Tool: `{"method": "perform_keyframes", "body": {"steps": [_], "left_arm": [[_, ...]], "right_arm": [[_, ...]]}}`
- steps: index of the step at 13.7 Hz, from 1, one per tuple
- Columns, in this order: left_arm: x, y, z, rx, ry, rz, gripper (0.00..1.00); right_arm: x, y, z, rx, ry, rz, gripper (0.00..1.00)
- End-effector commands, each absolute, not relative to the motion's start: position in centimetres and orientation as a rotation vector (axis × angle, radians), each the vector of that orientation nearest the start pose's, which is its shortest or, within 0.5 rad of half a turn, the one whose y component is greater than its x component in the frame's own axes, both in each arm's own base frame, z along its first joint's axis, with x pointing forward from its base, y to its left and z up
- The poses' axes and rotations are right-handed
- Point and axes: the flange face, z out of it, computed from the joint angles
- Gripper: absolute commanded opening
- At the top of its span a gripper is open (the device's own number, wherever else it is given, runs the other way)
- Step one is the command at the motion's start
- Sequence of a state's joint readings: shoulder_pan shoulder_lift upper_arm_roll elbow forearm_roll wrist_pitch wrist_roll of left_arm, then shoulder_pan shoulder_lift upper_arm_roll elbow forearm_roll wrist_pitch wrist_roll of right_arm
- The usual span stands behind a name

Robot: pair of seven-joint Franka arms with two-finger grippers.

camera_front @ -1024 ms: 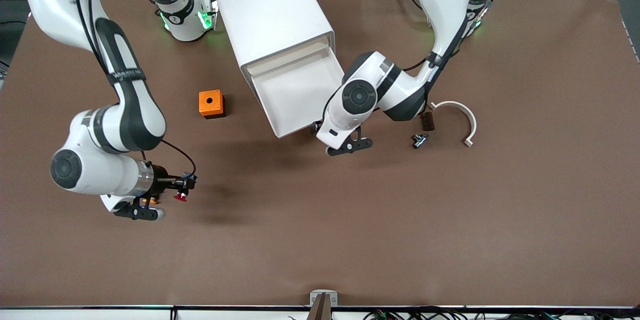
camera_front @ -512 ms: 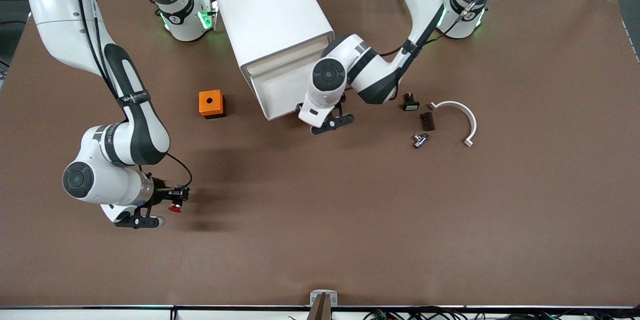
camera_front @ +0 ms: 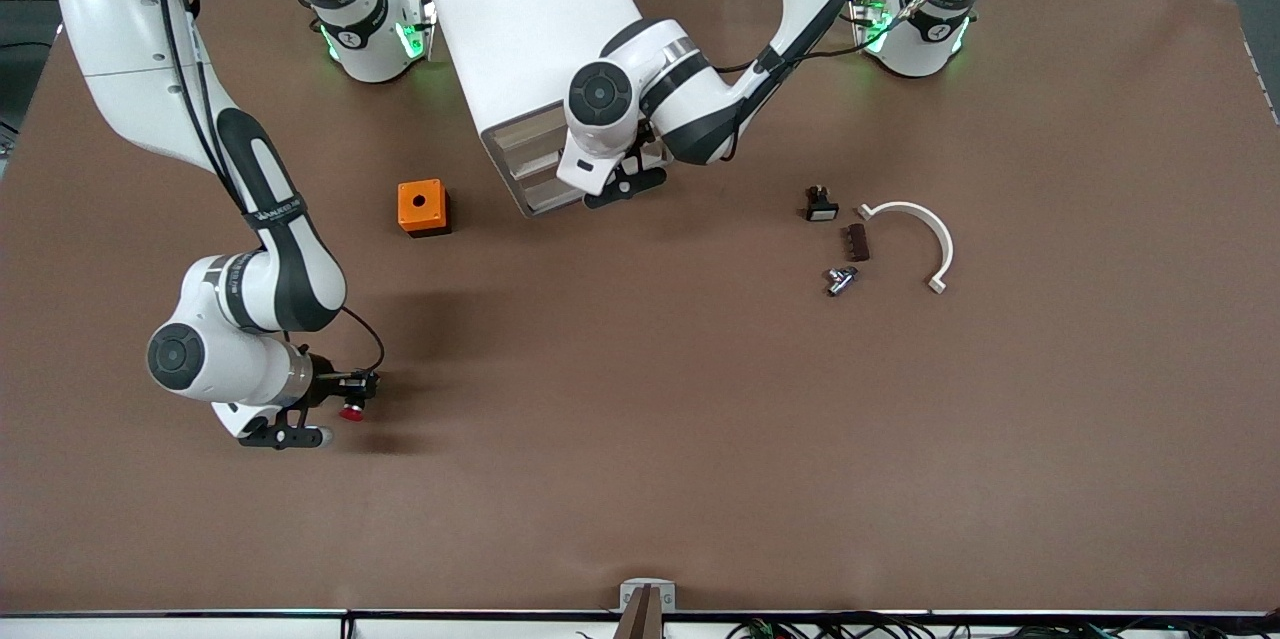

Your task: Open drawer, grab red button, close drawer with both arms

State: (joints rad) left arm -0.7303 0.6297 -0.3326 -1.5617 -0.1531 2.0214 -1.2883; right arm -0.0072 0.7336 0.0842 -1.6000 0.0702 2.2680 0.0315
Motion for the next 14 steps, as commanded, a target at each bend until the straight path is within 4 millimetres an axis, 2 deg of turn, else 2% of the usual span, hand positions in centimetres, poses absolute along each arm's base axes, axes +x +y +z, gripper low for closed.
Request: {"method": "perform_keyframes", "body": {"steps": [1, 2, 3, 4, 5, 6, 8, 10, 12, 14], "left_arm": [[33.5, -58.8, 29.1, -3.022, -0.534, 0.554, 1.0], [33.0, -59.1, 29.1, -3.019, -0.537, 0.556, 1.0], [33.3, -58.9, 29.2, -3.017, -0.548, 0.555, 1.0], [34.2, -58.5, 29.8, -3.025, -0.575, 0.542, 1.0], [35.4, -57.9, 30.6, -3.028, -0.596, 0.52, 1.0], [38.3, -55.9, 32.2, -3.026, -0.666, 0.489, 1.0], [43.8, -51.1, 35.8, -3.024, -0.787, 0.428, 1.0], [47.1, -46.9, 39.2, -2.99, -0.848, 0.366, 1.0], [49.9, -42.8, 43.0, -2.964, -0.89, 0.285, 1.0], [52.6, -38.1, 46.6, -2.985, -0.793, 0.248, 1.0]], "right_arm": [[68.4, 4.2, 19.9, -3.039, 0.012, 0.094, 0.16], [68.4, 4.2, 19.8, -3.038, 0.016, 0.094, 0.25], [68.6, 4.2, 20.0, -3.038, 0.021, 0.088, 0.4], [68.8, 4.2, 20.2, -3.038, 0.021, 0.078, 0.64], [69.0, 4.2, 20.8, -3.036, 0.029, 0.063, 0.82], [69.3, 4.2, 21.3, -3.036, 0.031, 0.051, 1.0], [69.7, 4.2, 23.1, -3.038, 0.02, 0.013, 1.0], [70.0, 2.9, 25.7, -3.049, 0.025, -0.014, 1.0], [69.9, 2.9, 29.8, -3.051, -0.037, -0.056, 1.0], [69.3, 3.2, 35.4, -3.054, -0.062, -0.096, 1.0]]}}
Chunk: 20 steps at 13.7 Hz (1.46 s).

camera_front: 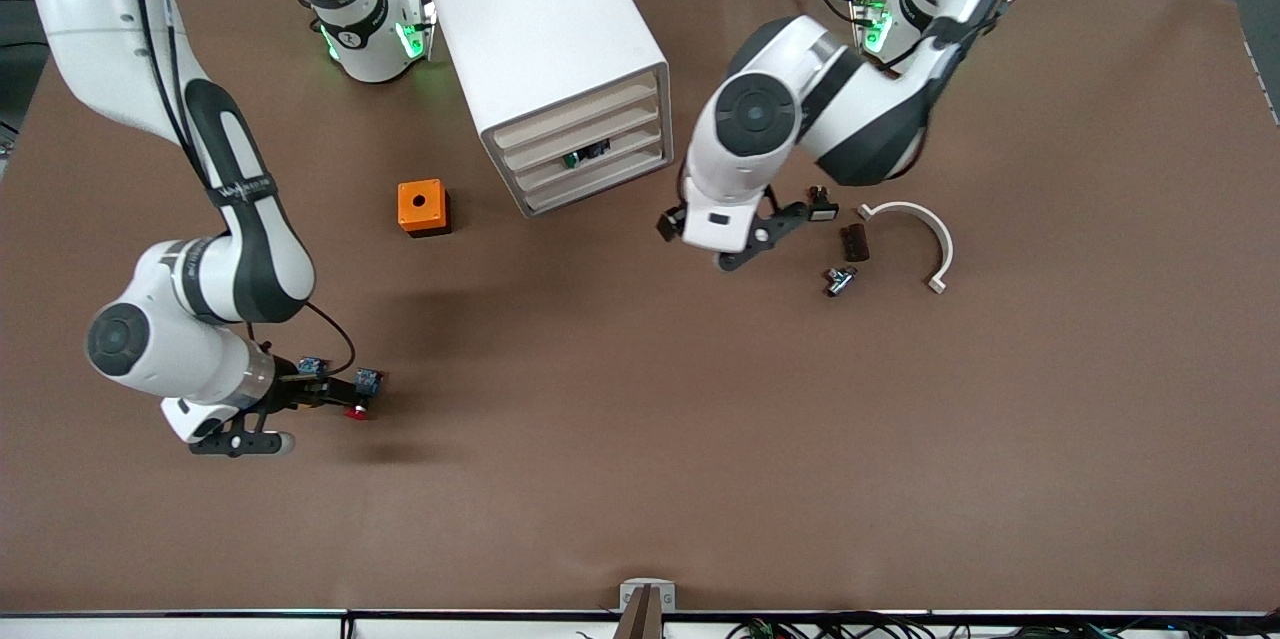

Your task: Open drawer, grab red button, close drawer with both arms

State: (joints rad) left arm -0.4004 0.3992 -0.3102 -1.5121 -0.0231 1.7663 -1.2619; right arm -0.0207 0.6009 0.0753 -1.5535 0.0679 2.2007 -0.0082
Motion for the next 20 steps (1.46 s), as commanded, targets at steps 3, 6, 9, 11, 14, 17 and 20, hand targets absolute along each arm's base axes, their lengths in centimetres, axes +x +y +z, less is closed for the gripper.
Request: {"method": "perform_keyframes", "body": {"steps": [3, 6, 9, 11, 14, 17, 20], "left_arm": [[55.6, -31.0, 51.4, -3.052, -0.729, 0.177, 1.0], [56.5, -24.1, 55.3, -3.078, -0.599, 0.162, 1.0], [56.2, -18.4, 58.4, -3.091, -0.468, 0.157, 1.0], [56.0, -15.1, 60.1, -3.102, -0.403, 0.141, 1.0], [54.9, -11.0, 62.0, -3.12, -0.226, 0.1, 1.0], [53.0, -8.9, 63.4, -3.117, -0.147, 0.075, 1.0], [52.2, -8.4, 64.2, -3.117, -0.094, 0.073, 1.0]], "right_arm": [[67.7, 3.1, 42.5, -3.06, -0.055, -0.136, 1.0], [64.7, 3.2, 49.7, -3.071, -0.005, -0.15, 1.0], [61.8, 3.0, 55.1, -3.077, 0.062, -0.156, 1.0], [60.8, 2.5, 57.0, -3.073, 0.117, -0.176, 1.0], [58.5, 0.7, 60.9, -3.076, 0.151, -0.206, 1.0], [56.9, 0.0, 62.7, -3.08, 0.174, -0.193, 1.0], [56.2, -1.3, 62.6, -3.098, 0.177, -0.13, 1.0]]}}
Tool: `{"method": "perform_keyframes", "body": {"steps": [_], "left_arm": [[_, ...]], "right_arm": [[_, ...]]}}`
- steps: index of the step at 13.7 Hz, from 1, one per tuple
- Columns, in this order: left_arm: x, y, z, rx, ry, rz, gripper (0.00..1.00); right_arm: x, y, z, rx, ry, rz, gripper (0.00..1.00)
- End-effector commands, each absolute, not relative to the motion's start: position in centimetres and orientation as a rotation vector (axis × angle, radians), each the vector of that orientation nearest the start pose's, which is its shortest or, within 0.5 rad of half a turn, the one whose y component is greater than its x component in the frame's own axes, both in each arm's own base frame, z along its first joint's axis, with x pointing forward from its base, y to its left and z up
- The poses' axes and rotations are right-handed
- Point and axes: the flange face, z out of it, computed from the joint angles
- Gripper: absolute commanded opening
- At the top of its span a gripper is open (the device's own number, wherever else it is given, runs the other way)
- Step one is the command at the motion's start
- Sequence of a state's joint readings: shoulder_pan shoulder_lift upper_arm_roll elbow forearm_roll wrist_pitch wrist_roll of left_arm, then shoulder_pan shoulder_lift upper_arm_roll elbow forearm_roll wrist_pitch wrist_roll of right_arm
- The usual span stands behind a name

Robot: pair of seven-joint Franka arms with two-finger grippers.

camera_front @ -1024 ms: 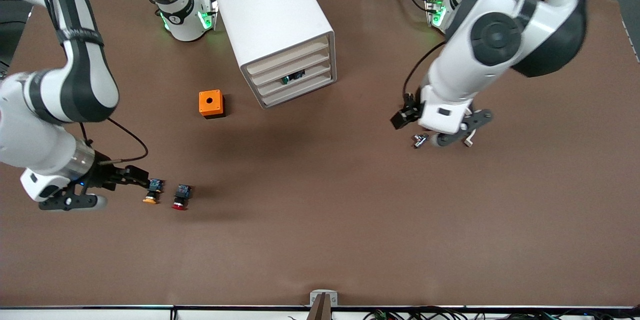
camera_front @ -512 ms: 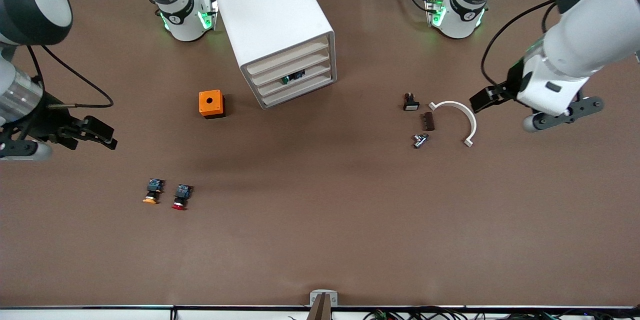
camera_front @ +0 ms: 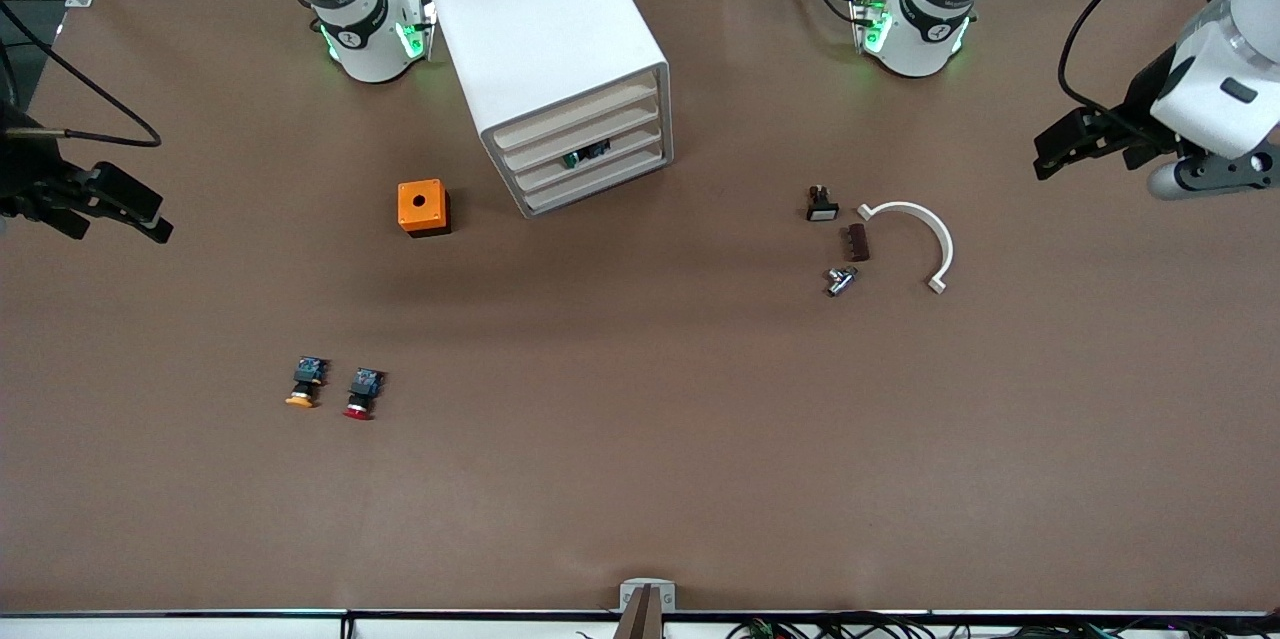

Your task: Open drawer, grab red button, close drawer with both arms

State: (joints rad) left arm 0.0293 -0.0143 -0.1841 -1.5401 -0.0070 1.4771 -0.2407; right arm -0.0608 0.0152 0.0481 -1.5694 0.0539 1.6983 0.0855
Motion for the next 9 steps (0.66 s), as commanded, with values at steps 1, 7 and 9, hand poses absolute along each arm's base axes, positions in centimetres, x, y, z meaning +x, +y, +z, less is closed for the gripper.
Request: {"method": "perform_keyframes", "body": {"steps": [1, 7, 9], "left_arm": [[52.2, -8.4, 64.3, -3.118, -0.094, 0.068, 1.0], [53.1, -6.5, 64.7, -3.119, -0.126, 0.056, 1.0], [53.2, -5.9, 64.9, -3.119, -0.135, 0.054, 1.0]], "right_arm": [[55.7, -1.1, 62.6, -3.1, 0.187, -0.073, 1.0], [53.8, -0.4, 64.5, -3.111, 0.174, -0.072, 1.0], [53.8, -0.4, 64.6, -3.111, 0.174, -0.077, 1.0]]}}
